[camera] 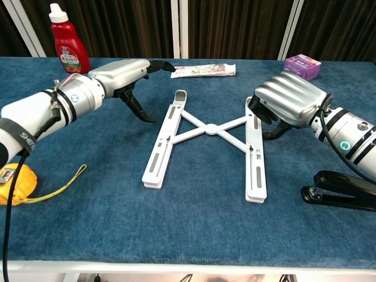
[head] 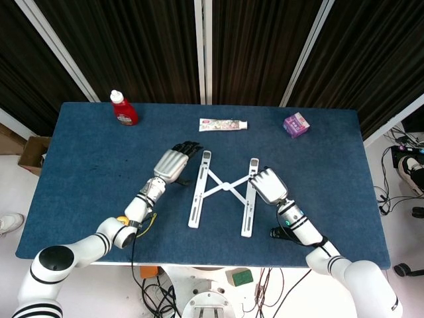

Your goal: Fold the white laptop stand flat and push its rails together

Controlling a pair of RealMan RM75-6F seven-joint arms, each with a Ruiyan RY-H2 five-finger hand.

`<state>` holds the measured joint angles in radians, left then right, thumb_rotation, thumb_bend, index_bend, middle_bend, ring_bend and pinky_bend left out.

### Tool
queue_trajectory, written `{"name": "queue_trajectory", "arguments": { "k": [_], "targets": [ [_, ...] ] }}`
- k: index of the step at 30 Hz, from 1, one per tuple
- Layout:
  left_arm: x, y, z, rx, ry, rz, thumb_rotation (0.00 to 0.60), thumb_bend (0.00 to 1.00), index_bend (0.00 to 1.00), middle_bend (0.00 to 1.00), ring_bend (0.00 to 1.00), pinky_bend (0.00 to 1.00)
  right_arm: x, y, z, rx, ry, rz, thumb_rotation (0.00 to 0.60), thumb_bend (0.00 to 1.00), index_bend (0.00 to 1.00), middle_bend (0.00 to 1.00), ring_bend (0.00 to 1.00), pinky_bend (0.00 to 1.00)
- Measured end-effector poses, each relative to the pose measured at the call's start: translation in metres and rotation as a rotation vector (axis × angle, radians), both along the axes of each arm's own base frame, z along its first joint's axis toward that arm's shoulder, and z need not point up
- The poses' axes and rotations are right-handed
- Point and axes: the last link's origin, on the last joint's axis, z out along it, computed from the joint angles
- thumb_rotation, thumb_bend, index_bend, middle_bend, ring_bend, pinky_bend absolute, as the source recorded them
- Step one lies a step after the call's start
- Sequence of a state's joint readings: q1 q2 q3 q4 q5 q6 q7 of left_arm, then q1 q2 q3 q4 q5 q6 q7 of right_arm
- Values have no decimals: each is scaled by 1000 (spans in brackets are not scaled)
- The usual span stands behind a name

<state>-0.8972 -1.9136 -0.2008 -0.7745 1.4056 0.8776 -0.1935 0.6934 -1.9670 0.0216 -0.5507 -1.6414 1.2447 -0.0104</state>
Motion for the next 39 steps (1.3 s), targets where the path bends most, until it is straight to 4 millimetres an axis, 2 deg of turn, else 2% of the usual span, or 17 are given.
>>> {"name": "queue_trajectory", "arguments": {
  "k": [7,19,27,36,39],
  "targets": [
    [-6,-1,-4,-15,3,31,600,0,104,61,61,176,3,1,-2,2,-7,6,600,0,877,830,761,793],
    [12,-15,-33,-102,-58,26,600,0,104,61,61,176,8,2,-5,-8,-35,3,600,0,877,830,761,793],
    [22,-21,-41,-129,-81,5,600,0,104,61,61,177,20,5,-17,5,-75,11,600,0,877,830,761,793],
    [29,-27,-45,-150,-100,-7,600,0,104,61,61,177,37,7,-32,18,-112,25,600,0,876,822,758,793],
    [25,-25,-39,-130,-93,-13,600,0,103,61,61,177,39,8,-32,27,-116,40,600,0,813,753,714,789]
  ]
}}
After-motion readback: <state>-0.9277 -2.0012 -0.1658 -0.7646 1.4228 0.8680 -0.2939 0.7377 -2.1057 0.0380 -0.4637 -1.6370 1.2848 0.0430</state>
